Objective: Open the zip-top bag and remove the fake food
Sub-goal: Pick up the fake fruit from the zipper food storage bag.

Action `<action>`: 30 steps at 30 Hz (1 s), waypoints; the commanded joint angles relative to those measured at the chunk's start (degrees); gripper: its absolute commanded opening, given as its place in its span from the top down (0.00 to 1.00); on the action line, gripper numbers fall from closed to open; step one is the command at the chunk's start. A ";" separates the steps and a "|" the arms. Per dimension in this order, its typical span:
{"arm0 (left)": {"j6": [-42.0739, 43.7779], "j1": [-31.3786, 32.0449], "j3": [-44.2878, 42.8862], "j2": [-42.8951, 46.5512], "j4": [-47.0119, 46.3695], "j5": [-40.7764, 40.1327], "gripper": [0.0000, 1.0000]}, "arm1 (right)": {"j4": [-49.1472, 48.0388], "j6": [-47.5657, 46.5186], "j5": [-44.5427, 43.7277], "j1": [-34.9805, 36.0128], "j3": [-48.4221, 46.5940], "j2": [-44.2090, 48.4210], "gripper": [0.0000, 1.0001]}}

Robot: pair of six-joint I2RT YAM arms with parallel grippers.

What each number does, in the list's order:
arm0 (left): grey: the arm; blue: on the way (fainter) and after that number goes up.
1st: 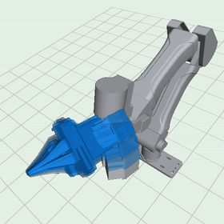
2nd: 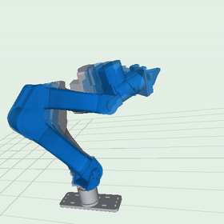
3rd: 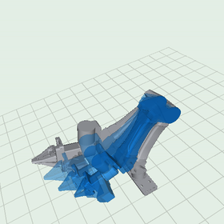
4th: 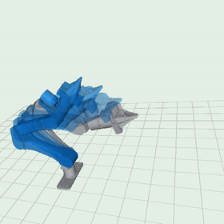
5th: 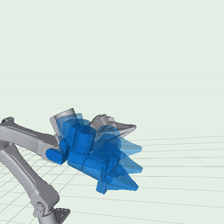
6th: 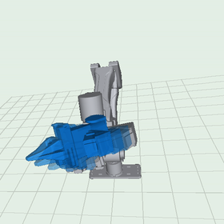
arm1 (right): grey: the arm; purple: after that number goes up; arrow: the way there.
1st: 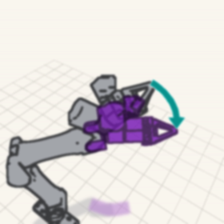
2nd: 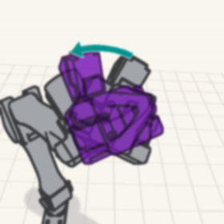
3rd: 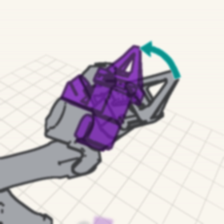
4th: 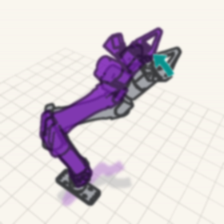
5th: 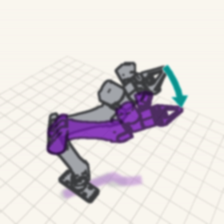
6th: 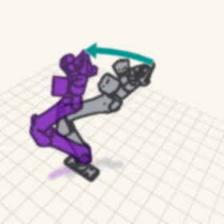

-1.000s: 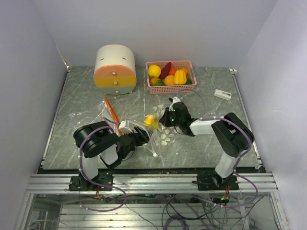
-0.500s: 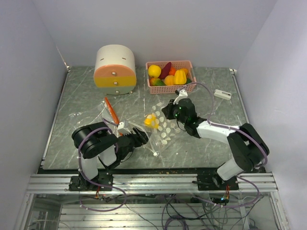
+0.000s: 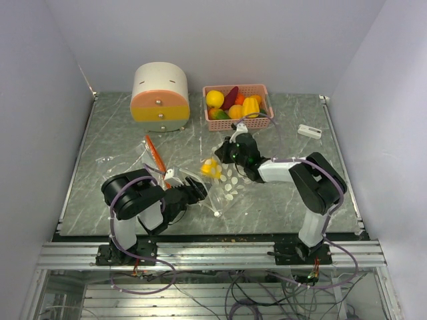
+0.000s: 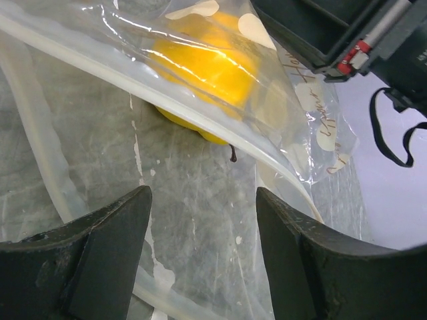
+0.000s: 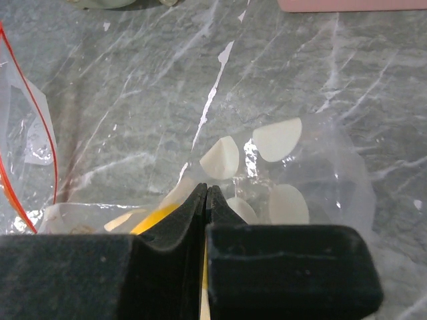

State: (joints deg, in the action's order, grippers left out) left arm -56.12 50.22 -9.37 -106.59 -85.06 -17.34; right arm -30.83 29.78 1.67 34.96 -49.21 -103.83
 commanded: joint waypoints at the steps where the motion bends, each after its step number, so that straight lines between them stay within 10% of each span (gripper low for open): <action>1: 0.48 -0.34 0.90 -1.31 -13.73 0.78 0.24 | -2.33 -0.42 3.23 0.71 -2.57 -3.71 1.00; 26: 2.87 -0.33 5.02 0.28 -13.64 -9.12 0.14 | -5.93 -3.92 10.25 13.90 7.73 -0.36 1.00; 30: 2.37 -0.30 5.12 0.94 -13.69 -8.15 0.27 | -6.08 -3.93 9.72 13.91 8.37 0.89 1.00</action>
State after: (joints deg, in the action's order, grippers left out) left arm -54.83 50.22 -5.98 -104.09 -85.60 -25.39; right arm -35.00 26.06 9.74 47.92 -41.71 -105.58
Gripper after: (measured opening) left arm 0.814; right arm 0.004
